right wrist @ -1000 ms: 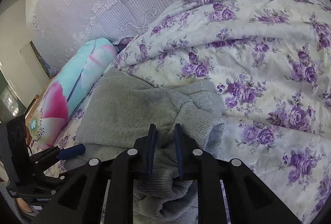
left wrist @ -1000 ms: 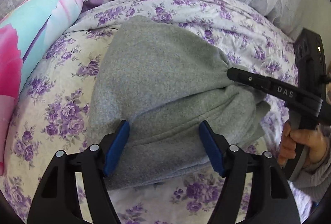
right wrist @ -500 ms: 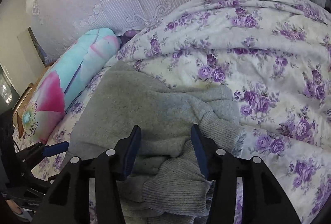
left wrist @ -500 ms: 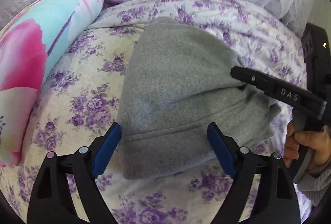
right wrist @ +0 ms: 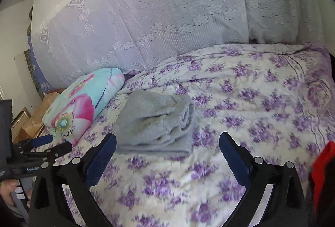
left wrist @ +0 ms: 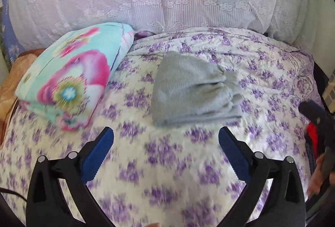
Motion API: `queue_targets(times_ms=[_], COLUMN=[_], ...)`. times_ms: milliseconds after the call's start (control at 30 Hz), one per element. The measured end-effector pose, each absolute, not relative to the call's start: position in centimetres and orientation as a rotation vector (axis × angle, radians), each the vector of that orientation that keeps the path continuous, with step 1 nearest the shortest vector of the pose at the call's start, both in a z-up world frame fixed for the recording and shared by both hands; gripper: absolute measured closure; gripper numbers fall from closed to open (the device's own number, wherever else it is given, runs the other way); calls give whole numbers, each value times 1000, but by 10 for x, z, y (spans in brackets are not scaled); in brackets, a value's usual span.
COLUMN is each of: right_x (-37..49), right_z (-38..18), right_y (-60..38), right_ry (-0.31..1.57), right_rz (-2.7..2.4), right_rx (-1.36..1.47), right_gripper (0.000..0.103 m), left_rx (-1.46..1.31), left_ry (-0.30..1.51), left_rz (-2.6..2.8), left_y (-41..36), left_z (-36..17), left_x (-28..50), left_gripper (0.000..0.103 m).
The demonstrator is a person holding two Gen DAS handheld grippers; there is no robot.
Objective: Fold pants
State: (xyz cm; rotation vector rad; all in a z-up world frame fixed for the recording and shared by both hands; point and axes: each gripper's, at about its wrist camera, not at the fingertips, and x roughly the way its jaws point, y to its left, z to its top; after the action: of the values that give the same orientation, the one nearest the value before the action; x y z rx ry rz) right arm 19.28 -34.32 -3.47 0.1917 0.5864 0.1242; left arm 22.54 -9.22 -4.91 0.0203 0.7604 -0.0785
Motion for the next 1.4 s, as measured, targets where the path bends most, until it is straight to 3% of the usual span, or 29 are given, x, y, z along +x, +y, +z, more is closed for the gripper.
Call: queue_targets(times_ms=[267,667,1400], right_x=[99,46,16], right_z=[-3,54,76], right_y=[-319,-307,-290], right_ry=[596,526,484], right_rz=[57,60,83], right_rx=[116,141,131], right_gripper=[4,4,4], left_rx=[-6,-30,-14], left_ry=[749,696,657], left_rz=[-30,-103,-88], left_y=[-95,-85,-86], left_z=[-8,44,64], left_x=[143,75,50], left_gripper=[5,5,5])
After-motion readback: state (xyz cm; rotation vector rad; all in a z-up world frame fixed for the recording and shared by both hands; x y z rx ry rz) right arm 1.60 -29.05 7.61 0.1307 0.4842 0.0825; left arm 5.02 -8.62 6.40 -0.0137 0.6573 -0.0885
